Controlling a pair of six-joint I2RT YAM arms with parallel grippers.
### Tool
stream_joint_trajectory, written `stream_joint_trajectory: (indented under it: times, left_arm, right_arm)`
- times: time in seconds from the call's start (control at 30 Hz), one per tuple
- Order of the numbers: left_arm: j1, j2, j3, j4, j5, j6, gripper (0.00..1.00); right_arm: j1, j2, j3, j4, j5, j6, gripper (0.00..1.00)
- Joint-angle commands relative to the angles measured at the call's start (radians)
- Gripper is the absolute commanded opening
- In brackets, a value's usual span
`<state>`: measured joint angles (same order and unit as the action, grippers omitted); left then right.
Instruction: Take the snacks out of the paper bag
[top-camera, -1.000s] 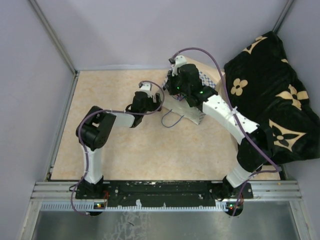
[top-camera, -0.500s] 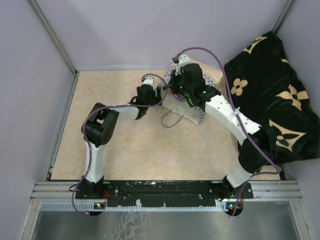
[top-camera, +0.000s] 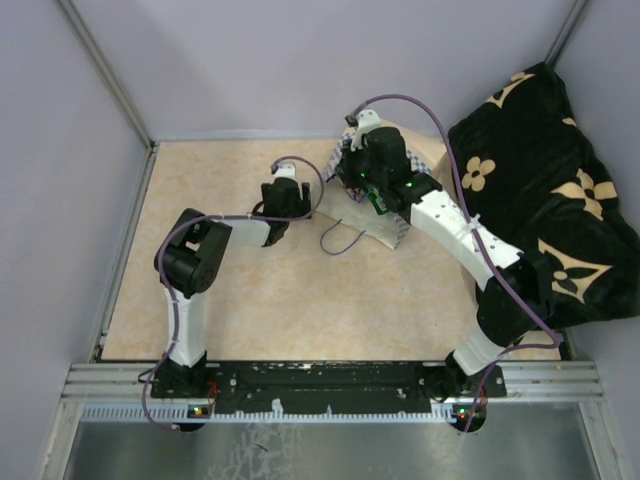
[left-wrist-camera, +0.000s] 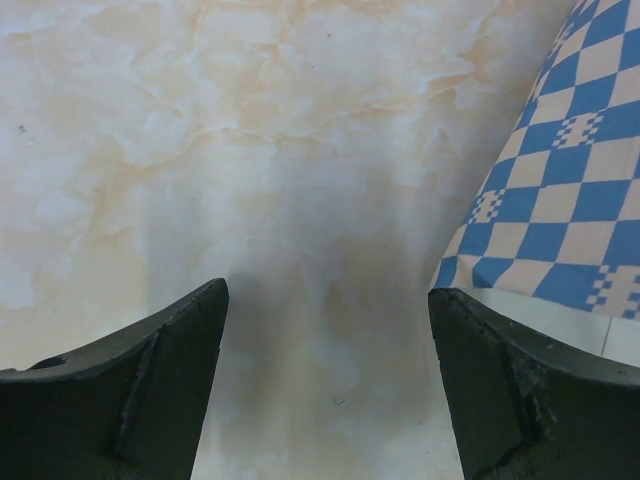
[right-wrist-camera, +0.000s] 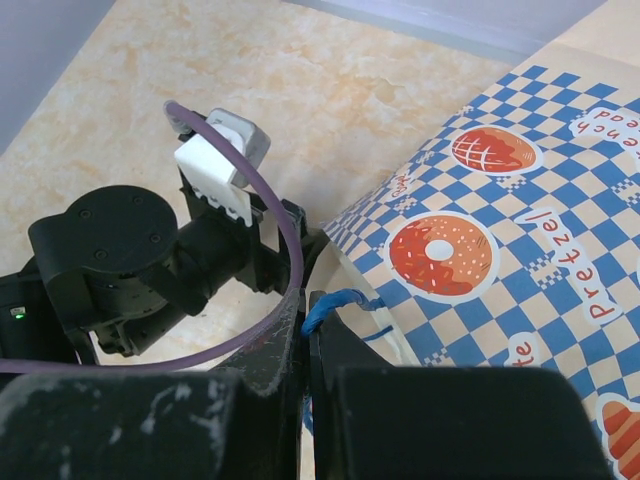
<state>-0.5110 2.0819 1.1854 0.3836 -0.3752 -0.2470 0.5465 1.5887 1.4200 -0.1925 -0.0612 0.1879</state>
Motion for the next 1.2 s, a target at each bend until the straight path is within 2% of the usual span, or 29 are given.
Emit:
stream_joint_trajectory:
  times: [0.0,0.2,0.27,0.33,0.43,0.53,0.67,0.73,0.8,0.9,0.97,1.17]
  left_arm:
    - [0.028,-0.062,-0.052,-0.012,-0.063,0.009,0.86]
    - [0.036,-0.129,-0.117,0.0,-0.096,0.014,0.87]
    - [0.026,-0.166,-0.125,-0.023,-0.073,0.039,0.82]
    - [-0.028,-0.224,-0.13,-0.042,-0.04,0.063,0.78]
    - [-0.175,-0.299,-0.145,-0.018,-0.054,0.047,0.76]
    - [-0.198,-0.325,-0.199,0.11,0.19,-0.132,0.68]
    - [-0.159,-0.238,-0.262,0.409,0.473,-0.401,0.66]
    - [-0.152,-0.151,-0.259,0.578,0.551,-0.519,0.67]
    - [-0.152,-0.053,-0.211,0.667,0.593,-0.618,0.69]
    - [-0.152,0.087,-0.114,0.716,0.629,-0.732,0.69]
    - [-0.157,0.154,-0.053,0.72,0.63,-0.755,0.7]
    - [-0.166,0.227,0.015,0.756,0.577,-0.789,0.73]
  right_arm:
    - [-0.006,-0.044,0.018,0.075,-0.008,0.007,0.0]
    - [-0.008,-0.028,0.029,0.075,-0.012,0.009,0.0]
    - [-0.008,-0.024,0.03,0.075,-0.012,0.013,0.0]
    - [-0.007,-0.022,0.028,0.08,-0.01,0.017,0.0]
    - [-0.007,-0.024,0.023,0.082,0.015,0.023,0.0]
    - [-0.008,-0.032,0.026,0.072,0.027,0.023,0.0]
    - [-0.008,-0.067,0.011,0.062,0.046,0.018,0.0]
    - [-0.008,-0.082,0.007,0.062,0.052,0.019,0.0]
    - [-0.008,-0.093,0.009,0.062,0.057,0.021,0.0]
    - [-0.008,-0.106,0.011,0.057,0.058,0.022,0.0]
    - [-0.008,-0.112,0.01,0.051,0.061,0.024,0.0]
    - [-0.008,-0.119,-0.009,0.055,0.066,0.031,0.0]
